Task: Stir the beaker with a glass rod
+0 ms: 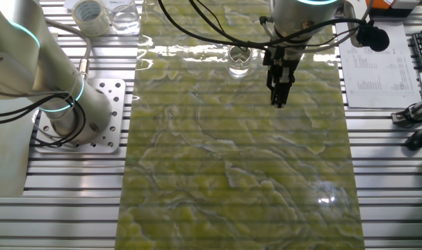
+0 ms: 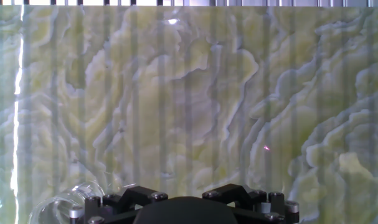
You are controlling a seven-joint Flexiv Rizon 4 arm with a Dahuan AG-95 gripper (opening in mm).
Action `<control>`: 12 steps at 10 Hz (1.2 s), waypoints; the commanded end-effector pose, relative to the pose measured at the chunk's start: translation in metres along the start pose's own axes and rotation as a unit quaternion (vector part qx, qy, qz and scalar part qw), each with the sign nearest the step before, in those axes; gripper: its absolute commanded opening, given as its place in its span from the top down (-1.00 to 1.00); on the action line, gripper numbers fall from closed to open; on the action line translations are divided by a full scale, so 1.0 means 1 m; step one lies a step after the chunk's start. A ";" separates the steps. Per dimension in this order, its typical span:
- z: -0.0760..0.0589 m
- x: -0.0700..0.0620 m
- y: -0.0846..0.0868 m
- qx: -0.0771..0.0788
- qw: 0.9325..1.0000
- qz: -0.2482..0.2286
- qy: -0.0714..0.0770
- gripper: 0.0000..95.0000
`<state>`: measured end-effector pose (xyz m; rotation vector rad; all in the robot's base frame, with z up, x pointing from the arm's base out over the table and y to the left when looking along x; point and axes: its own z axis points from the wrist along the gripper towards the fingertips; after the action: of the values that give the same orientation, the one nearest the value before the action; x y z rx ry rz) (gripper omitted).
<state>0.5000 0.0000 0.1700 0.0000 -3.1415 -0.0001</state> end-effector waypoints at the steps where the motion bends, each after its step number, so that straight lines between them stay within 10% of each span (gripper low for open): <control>1: 0.000 0.000 0.000 -0.034 0.978 -0.206 -0.027 1.00; 12: -0.003 -0.001 0.001 -0.028 0.978 -0.206 -0.023 1.00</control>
<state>0.5004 0.0007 0.1735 0.6498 -3.1184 -0.0902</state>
